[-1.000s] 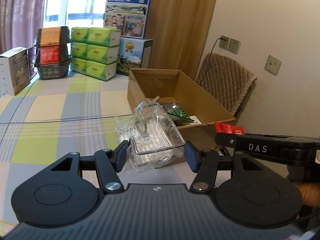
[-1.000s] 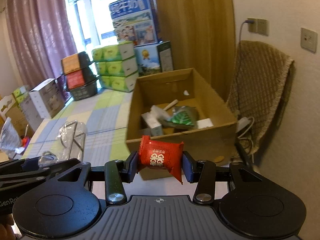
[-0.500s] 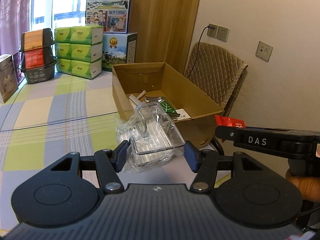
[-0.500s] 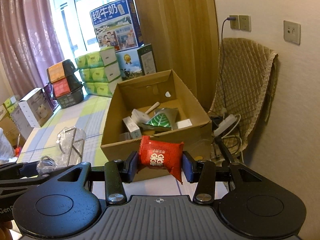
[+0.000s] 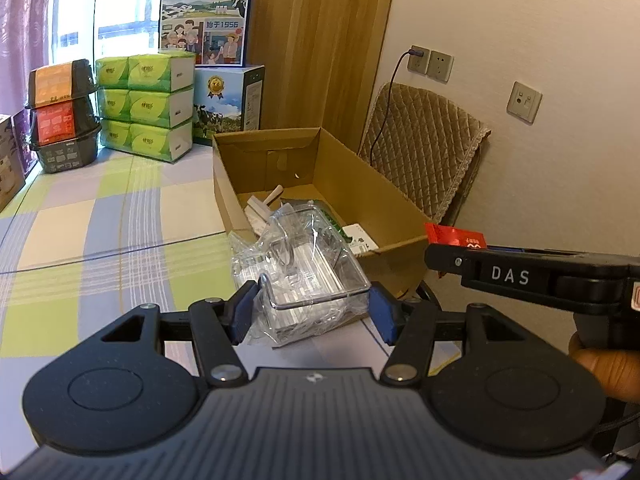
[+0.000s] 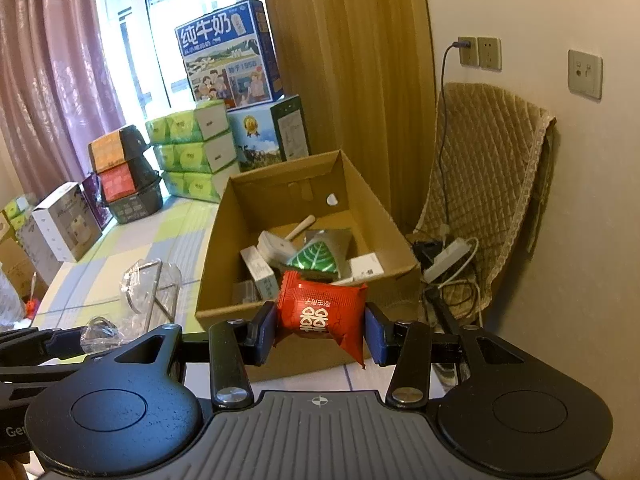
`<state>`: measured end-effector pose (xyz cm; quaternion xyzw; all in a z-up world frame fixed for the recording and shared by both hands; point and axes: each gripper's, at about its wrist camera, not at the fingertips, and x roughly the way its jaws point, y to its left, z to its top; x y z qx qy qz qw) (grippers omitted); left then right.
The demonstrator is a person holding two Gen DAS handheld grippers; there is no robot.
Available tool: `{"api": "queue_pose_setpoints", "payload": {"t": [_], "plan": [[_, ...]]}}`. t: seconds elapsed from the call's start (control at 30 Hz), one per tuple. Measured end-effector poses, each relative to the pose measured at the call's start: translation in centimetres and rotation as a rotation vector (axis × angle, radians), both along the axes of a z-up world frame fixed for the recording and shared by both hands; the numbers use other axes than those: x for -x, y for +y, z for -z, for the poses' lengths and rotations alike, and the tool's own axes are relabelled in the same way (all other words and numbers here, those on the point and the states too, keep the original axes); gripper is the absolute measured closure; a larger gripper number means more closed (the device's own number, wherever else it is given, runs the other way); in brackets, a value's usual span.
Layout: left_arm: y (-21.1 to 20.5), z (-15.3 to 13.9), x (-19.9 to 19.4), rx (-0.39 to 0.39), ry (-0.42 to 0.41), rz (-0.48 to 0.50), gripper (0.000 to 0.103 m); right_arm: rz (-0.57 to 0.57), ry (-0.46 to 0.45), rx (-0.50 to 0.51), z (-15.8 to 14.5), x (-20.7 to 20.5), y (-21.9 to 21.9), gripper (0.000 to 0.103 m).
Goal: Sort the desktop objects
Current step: 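Lift the wire rack and red packet and carry them over the cardboard box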
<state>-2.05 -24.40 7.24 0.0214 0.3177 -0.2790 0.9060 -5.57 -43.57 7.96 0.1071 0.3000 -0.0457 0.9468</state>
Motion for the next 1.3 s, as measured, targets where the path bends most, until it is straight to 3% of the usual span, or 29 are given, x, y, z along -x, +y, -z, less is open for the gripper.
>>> {"api": "queue_pose_setpoints", "payload": {"t": [0.63, 1.3], "plan": [[-4.8, -1.0, -5.3, 0.020, 0.004, 0.054, 0.049, 0.039, -0.009, 0.020, -1.2, -4.5, -3.7, 0.060], [-6.4, 0.4, -9.6, 0.014, 0.022, 0.066, 0.049, 0.037, -0.003, 0.030, -0.9, -8.4, -4.6, 0.060]]}}
